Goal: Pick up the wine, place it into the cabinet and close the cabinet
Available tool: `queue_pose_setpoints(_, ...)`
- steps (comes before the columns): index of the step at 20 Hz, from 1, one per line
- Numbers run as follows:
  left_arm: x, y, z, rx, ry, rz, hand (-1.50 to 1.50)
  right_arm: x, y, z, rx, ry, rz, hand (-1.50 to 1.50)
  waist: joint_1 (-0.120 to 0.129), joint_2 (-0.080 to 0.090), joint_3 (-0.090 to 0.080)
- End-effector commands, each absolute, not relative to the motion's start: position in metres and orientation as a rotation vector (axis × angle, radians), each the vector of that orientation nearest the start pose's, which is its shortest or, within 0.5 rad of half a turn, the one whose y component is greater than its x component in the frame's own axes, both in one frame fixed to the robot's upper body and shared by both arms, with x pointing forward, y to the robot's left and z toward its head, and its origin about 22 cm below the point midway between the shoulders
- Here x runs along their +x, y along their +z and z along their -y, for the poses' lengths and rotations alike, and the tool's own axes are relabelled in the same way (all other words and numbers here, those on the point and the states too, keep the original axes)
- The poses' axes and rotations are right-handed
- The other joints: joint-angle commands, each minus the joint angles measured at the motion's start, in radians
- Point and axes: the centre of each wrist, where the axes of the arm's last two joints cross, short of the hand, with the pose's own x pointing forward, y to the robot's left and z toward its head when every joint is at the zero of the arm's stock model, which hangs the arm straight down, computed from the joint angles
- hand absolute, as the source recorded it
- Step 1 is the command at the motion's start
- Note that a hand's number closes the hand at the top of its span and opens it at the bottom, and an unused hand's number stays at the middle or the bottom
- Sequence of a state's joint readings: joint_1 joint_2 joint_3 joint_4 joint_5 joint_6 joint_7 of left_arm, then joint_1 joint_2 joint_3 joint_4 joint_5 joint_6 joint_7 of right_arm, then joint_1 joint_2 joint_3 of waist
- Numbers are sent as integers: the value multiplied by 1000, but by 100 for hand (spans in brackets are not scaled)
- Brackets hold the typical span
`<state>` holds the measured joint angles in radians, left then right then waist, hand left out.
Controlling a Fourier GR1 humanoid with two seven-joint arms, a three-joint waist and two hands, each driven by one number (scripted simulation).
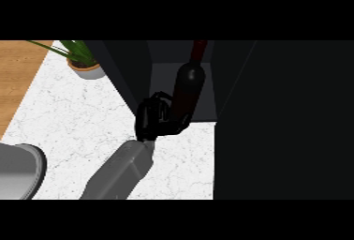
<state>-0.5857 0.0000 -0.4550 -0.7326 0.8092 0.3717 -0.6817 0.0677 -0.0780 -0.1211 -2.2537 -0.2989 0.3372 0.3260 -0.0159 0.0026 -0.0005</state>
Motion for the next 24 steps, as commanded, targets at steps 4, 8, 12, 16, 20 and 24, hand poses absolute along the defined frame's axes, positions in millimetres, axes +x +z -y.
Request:
queue_pose_setpoints(4,334,-60,-94,-222,267,1694,150,173,155,256,294,255,1892,-150,-12,2,0)
queue_pose_setpoints(8,351,-45,-95,-234,262,1675,150,188,145,261,250,237,1862,-150,2,0,0)
queue_pose_setpoints(12,363,-36,-88,-241,293,1692,150,181,145,248,262,230,1883,-150,-18,4,0)
queue_pose_setpoints(16,382,-20,-92,-240,316,1689,150,183,137,257,277,258,1872,-150,-10,3,0)
queue_pose_setpoints(20,389,-10,-86,-239,304,1659,150,177,149,251,285,280,1886,-150,-23,5,0)
queue_pose_setpoints(24,381,-30,-96,-154,301,1627,150,191,132,255,280,271,1891,-150,-21,6,0)
